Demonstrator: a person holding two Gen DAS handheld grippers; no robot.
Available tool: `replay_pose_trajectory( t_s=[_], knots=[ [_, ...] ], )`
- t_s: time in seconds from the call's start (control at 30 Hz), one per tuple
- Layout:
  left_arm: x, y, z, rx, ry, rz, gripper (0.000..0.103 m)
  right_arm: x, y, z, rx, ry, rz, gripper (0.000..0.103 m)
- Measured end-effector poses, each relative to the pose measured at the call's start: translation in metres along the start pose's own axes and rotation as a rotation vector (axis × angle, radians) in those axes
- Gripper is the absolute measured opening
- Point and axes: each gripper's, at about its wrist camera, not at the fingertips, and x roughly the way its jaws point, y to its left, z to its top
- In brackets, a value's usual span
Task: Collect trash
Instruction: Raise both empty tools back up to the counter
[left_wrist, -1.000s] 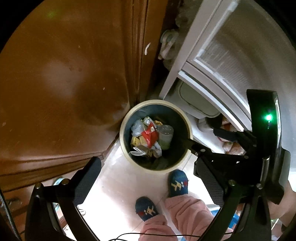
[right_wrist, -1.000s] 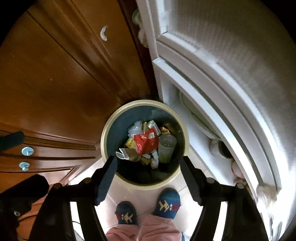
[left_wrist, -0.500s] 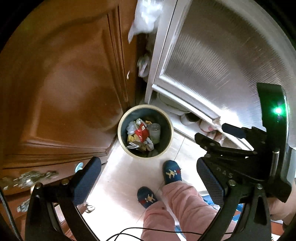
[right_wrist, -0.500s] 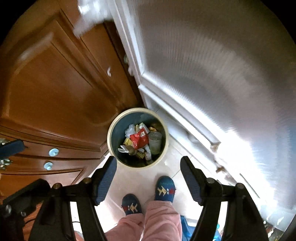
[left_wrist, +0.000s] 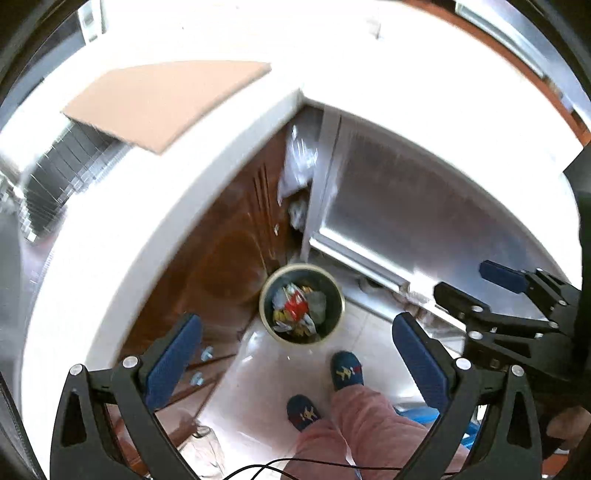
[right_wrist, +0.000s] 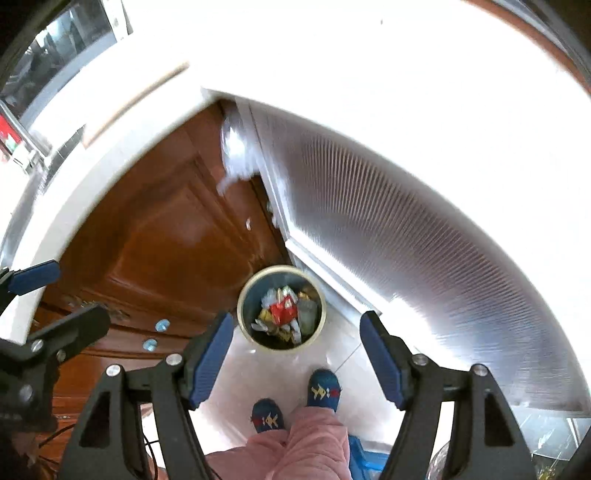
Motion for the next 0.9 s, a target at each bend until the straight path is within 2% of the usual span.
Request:
replay_pose_trajectory(
  t_s=[0.27, 0.43, 0.67, 0.9],
  knots=[
    [-0.073, -0.009, 0.027, -0.023, -0.143, 0.054, 0.102, -0.075, -0.006, 0.02, 0.027, -0.122, 0.023, 0.072],
    [-0.112, -0.016, 0.043, -0.035, -0.225, 0.063, 0.102, -0.122, -0.009, 0.037, 0.036, -0.21, 0.039, 0.072],
    [-0.146, -0.029, 0.056, -0.058, -0.306, 0.081, 0.102, -0.166, -0.006, 0.045, 0.023, -0.321, 0.032, 0.072],
    [-0.162, -0.037, 0.059, -0.074, -0.344, 0.103, 0.102, -0.188, -0.007, 0.047, 0.03, -0.384, 0.035, 0.072]
  ],
)
